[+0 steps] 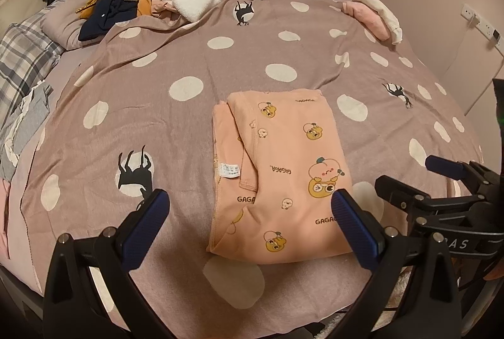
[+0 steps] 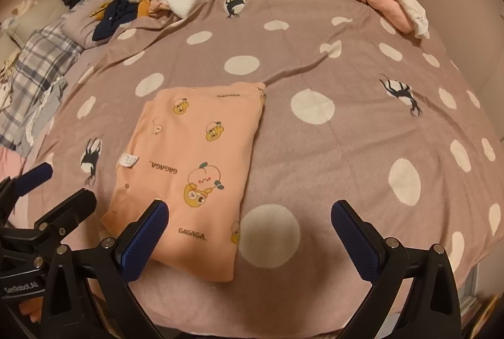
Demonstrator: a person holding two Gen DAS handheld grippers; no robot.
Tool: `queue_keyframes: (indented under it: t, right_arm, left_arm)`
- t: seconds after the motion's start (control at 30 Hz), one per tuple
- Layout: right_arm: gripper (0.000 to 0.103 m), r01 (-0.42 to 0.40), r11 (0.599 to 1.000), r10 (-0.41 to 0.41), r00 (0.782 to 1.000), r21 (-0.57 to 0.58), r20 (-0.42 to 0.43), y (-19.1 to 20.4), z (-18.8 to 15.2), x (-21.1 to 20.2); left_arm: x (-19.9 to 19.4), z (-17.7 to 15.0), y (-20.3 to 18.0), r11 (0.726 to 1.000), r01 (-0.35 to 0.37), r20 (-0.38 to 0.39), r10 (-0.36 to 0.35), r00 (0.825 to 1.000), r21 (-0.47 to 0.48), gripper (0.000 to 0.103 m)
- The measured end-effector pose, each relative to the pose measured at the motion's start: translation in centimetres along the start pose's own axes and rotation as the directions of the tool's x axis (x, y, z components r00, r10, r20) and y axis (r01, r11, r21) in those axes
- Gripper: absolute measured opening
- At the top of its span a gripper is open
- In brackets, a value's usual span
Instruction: Fold small clothes
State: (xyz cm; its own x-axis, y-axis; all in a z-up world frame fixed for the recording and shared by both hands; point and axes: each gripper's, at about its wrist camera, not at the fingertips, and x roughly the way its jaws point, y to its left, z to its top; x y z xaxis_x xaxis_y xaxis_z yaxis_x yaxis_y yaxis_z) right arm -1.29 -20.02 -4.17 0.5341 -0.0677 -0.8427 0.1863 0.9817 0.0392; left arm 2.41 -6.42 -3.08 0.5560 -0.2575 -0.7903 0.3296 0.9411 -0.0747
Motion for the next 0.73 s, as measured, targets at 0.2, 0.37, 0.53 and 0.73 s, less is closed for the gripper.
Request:
queue_keyframes:
  t: [0.2,0.37,0.53,0.73]
  right_arm:
    - [0.102,0.008,1.0,-0.008,1.0,-0.003,-0.002,0.2,-0.2,0.0]
    - [0.102,0.018,1.0,-0.018,1.0,0.01,0.0,-0.1,-0.4,-0.1]
    - [0.102,0.023,1.0,-0.023,1.0,0.016,-0.001,-0.2,-0.7,-0.3]
    - [0.102,0.017,1.0,-0.017,1.0,0.024,0.002,-0.3,-0.9,-0.6]
  left_arm:
    - [-0.2,0.0,0.3,1.0,0.001,0.007,-0.001,1.0,-0.008,0.103]
    - [-0.3,-0.1,0.5,1.0,0.0,0.005,0.0,1.0,-0.01,0.103]
    - [-0.7,-0.3,0.6,1.0,-0.003,0.011,0.003,1.0,-0.004,0.103]
    - [-1.2,-0.3,0.7,1.0,0.004,0.021,-0.004,1.0,-0.009,0.103]
